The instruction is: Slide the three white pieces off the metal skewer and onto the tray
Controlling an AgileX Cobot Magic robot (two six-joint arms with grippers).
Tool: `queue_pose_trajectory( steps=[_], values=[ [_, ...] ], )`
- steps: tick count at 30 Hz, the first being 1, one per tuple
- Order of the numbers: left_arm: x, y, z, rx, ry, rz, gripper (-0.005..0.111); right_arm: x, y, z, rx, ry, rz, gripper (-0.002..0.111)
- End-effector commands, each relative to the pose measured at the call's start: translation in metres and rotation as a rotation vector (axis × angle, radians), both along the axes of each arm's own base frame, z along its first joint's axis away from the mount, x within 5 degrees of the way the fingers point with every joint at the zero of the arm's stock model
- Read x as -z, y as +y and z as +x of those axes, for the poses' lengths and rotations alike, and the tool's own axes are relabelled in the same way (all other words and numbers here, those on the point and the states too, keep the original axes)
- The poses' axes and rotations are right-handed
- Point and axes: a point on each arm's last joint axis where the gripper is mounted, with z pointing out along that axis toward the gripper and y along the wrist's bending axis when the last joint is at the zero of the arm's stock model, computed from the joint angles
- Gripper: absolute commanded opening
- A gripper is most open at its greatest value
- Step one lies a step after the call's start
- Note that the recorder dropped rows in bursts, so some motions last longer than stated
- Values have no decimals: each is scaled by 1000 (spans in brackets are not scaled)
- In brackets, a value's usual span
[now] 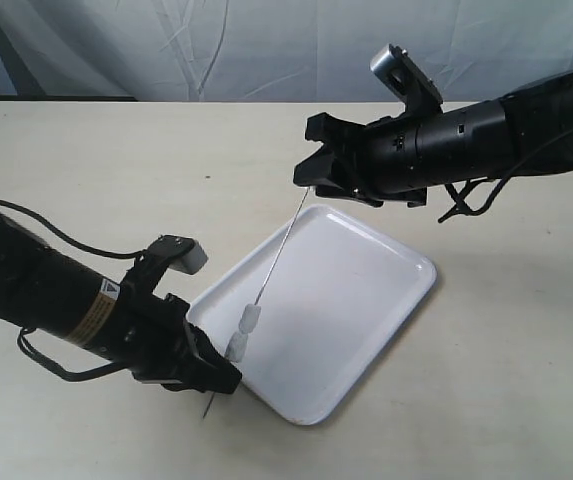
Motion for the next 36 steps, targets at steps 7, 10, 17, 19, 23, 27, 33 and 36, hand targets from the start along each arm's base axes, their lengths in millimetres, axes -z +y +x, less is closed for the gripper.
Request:
queue_pose_trajectory(
  steps=[7,10,17,19,23,27,33,36],
  values=[
    [0,0,1,-5,-6,5,0,-3,-2,1,7,-17,-12,17],
    [0,0,1,-5,-6,5,0,-3,-2,2,13,-19,-16,11],
    [0,0,2,-6,-8,8,0,-2,-4,3,30,-25,-30,11],
    [0,0,1,-5,-6,5,0,-2,-4,4,42,-26,-34,11],
    [-1,-1,1,-1,-2,0,0,-2,-6,6,68,-32,-46,11],
    [-1,-1,1,-12,9,1,0,-3,-8,9,113,-41,-58,11],
    [-2,-1,0,-5,20,-13,0,-3,-10,11,136,-48,-70,11],
    [-1,-1,-1,-4,25,-14,0,-3,-11,12,156,-49,-70,11]
  ],
)
